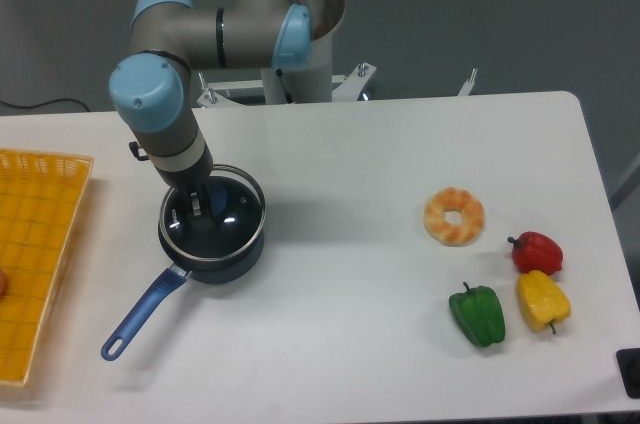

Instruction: Open the lid

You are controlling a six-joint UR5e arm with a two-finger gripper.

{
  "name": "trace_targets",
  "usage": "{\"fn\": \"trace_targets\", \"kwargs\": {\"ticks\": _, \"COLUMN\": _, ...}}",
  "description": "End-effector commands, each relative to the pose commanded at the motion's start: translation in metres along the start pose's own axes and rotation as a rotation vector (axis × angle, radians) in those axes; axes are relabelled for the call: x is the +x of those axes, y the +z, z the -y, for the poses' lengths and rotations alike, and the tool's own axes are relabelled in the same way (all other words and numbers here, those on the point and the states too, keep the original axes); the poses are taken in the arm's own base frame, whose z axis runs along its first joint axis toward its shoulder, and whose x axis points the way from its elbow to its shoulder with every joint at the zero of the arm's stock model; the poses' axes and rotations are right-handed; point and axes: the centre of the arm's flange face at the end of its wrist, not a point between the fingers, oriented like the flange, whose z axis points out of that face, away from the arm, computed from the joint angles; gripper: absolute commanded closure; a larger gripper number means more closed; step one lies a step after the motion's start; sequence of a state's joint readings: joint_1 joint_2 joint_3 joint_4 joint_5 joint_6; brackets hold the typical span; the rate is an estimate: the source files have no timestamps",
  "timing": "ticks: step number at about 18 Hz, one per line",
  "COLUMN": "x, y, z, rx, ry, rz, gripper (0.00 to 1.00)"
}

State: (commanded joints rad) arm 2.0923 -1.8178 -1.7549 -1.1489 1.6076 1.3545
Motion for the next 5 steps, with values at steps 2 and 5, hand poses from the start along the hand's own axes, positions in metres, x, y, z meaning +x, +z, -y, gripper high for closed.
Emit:
{"fn": "trace_targets", "kwargs": {"ticks": 2, "x": -0.0006, "y": -0.0033, "z": -0.0035, "rx": 0.001, "ry": -0.006, "rz": 0.006, "gripper": 0.38}}
{"fn": "trace_targets", "kwargs": {"ticks": 5, "x": -0.0014, "y": -0.0032, "z": -0.0051, "rx": 0.001, "ry": -0.009, "rz": 0.006, "gripper": 0.38}}
